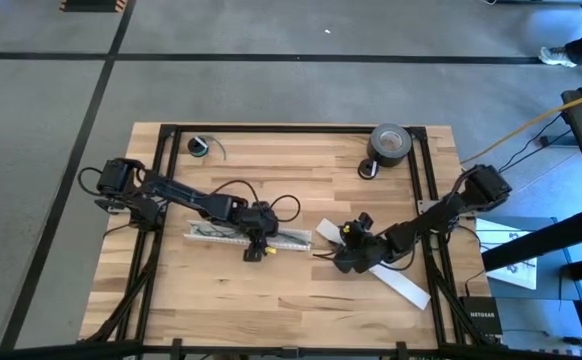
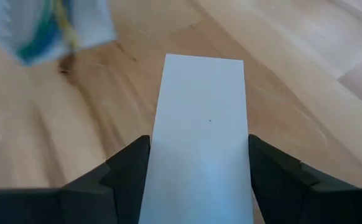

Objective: Ziptie cables
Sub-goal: Close the white cable duct

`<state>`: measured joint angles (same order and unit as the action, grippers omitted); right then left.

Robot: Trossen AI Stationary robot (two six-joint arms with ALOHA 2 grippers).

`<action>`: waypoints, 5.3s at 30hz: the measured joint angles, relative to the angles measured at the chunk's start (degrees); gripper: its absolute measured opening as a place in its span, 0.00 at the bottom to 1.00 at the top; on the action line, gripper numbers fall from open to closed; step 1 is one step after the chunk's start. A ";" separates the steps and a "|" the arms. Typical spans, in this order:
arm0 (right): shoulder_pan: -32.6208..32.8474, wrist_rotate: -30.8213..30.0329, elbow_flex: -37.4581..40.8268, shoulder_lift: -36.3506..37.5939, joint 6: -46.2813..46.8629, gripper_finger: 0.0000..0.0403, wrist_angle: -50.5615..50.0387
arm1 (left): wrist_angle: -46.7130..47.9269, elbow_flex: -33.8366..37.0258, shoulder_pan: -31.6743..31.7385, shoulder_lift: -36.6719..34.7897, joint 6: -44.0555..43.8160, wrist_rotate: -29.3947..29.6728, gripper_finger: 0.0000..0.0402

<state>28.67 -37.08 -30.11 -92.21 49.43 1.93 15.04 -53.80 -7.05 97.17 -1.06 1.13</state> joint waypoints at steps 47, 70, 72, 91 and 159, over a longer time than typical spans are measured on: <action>0.17 5.91 -1.03 10.17 -12.79 0.54 2.43 | -27.68 -4.68 -0.04 13.41 4.34 -2.86 0.73; -2.50 16.59 -1.06 3.88 -22.61 0.54 12.89 | -29.59 -4.76 -0.11 14.71 4.49 -3.08 0.56; -2.99 17.05 -1.07 3.16 -23.95 0.54 14.01 | -29.58 -4.76 -0.09 14.71 4.48 -3.17 0.56; -9.37 25.90 -9.16 0.64 -33.44 0.54 -0.44 | -28.92 -4.63 -0.07 14.71 4.53 -2.93 0.56; -13.18 30.69 -27.96 -2.57 -25.75 0.42 -29.22 | -29.23 -4.70 0.82 14.80 1.70 -3.04 0.56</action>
<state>15.49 -6.39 -58.06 -94.78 23.68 -27.29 -14.20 -58.50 -6.23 111.96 0.64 -1.91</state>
